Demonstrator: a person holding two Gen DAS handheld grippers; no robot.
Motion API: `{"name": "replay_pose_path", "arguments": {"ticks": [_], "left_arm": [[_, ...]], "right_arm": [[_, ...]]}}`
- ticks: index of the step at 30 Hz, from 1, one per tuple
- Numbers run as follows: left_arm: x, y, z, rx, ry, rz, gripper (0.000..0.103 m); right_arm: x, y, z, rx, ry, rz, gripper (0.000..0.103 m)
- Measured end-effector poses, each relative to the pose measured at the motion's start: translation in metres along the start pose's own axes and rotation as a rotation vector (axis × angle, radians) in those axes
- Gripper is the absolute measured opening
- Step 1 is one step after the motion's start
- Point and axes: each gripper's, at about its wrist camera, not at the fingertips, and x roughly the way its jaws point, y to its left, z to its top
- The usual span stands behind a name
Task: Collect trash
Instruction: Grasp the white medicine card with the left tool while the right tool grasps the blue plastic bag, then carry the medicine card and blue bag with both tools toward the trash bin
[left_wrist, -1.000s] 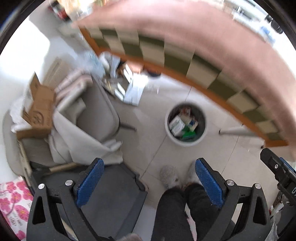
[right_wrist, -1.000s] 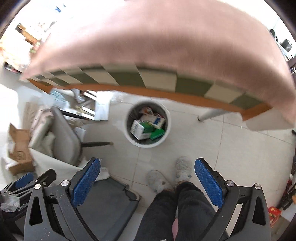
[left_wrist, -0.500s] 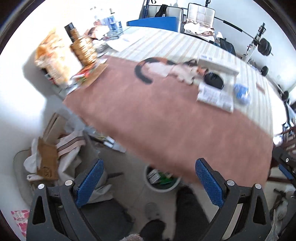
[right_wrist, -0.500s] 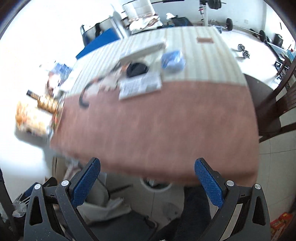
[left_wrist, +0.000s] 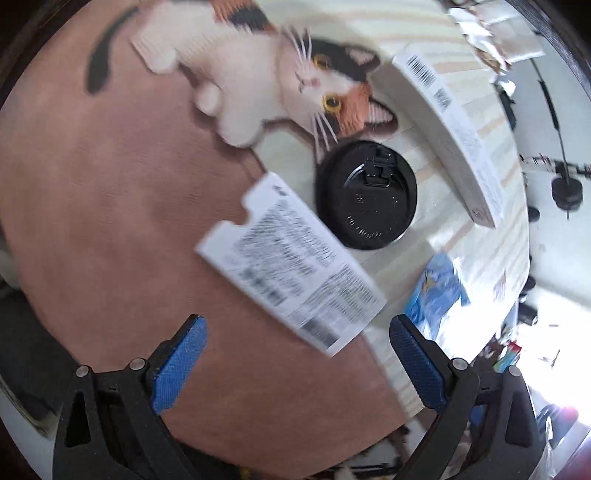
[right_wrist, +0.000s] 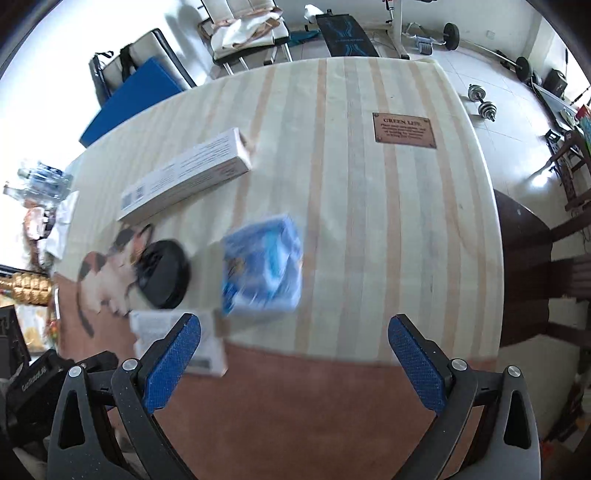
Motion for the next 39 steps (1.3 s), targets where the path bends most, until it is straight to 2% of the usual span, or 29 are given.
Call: {"name": "replay_pose_path", "arguments": {"ticks": [3, 5, 7, 9, 13, 17, 20, 21, 22, 23, 25, 27, 29, 30, 31, 32, 34, 37, 39], "left_arm": [[0.034, -0.003, 0.011, -0.163, 0.077, -0.023, 0.100], [0.051, 0.002, 0.013, -0.306, 0.115, -0.031, 0.100], [0.053, -0.001, 0.015, -0.372, 0.098, 0.004, 0.100], [0.054, -0.008, 0.017, -0.383, 0.090, 0.062, 0.100], [0.051, -0.021, 0.007, -0.307, 0.042, 0.161, 0.084], [0.052, -0.041, -0.010, 0.009, -0.004, 0.279, 0.083], [0.053, -0.046, -0.026, 0.280, 0.003, 0.309, 0.084], [0.054, -0.044, -0.032, 0.346, 0.009, 0.380, 0.086], [0.053, -0.040, -0.035, 0.384, 0.008, 0.391, 0.086], [0.052, -0.034, -0.036, 0.390, 0.014, 0.387, 0.087], [0.046, -0.018, -0.033, 0.318, 0.008, 0.327, 0.086], [0.041, -0.015, -0.029, 0.269, -0.016, 0.344, 0.086], [0.039, -0.011, -0.028, 0.214, -0.024, 0.319, 0.085], [0.036, -0.007, -0.028, 0.191, -0.035, 0.313, 0.084], [0.034, -0.006, -0.029, 0.171, -0.056, 0.313, 0.082], [0.028, 0.005, -0.028, 0.167, -0.068, 0.302, 0.075], [0.019, 0.020, -0.031, 0.166, -0.088, 0.294, 0.071], [0.010, 0.024, -0.032, 0.205, -0.127, 0.336, 0.071], [0.007, 0.028, -0.033, 0.216, -0.132, 0.340, 0.071]], "right_arm": [[0.022, -0.007, 0.023, -0.016, 0.017, -0.031, 0.102], [0.032, -0.010, 0.031, -0.027, 0.028, -0.041, 0.102], [0.039, -0.012, 0.035, -0.037, 0.039, -0.045, 0.102], [0.046, -0.014, 0.038, -0.036, 0.051, -0.044, 0.102], [0.055, -0.019, 0.042, -0.021, 0.069, -0.034, 0.102], [0.059, -0.014, 0.040, -0.026, 0.091, 0.002, 0.102], [0.061, 0.002, 0.040, -0.063, 0.102, 0.028, 0.102], [0.063, 0.008, 0.040, -0.080, 0.106, 0.035, 0.102], [0.065, 0.016, 0.040, -0.102, 0.112, 0.041, 0.102], [0.068, 0.022, 0.040, -0.117, 0.116, 0.041, 0.102], [0.078, 0.037, 0.040, -0.152, 0.135, 0.040, 0.102], [0.089, 0.049, 0.039, -0.178, 0.155, 0.033, 0.102], [0.100, 0.061, 0.036, -0.214, 0.164, 0.016, 0.101], [0.102, 0.068, 0.033, -0.246, 0.149, -0.020, 0.100], [0.103, 0.073, 0.031, -0.271, 0.138, -0.046, 0.098], [0.104, 0.076, 0.029, -0.289, 0.133, -0.063, 0.098], [0.103, 0.081, 0.022, -0.322, 0.103, -0.085, 0.095], [0.098, 0.082, 0.013, -0.371, 0.058, -0.115, 0.084], [0.095, 0.080, 0.009, -0.391, 0.035, -0.132, 0.071]]}}
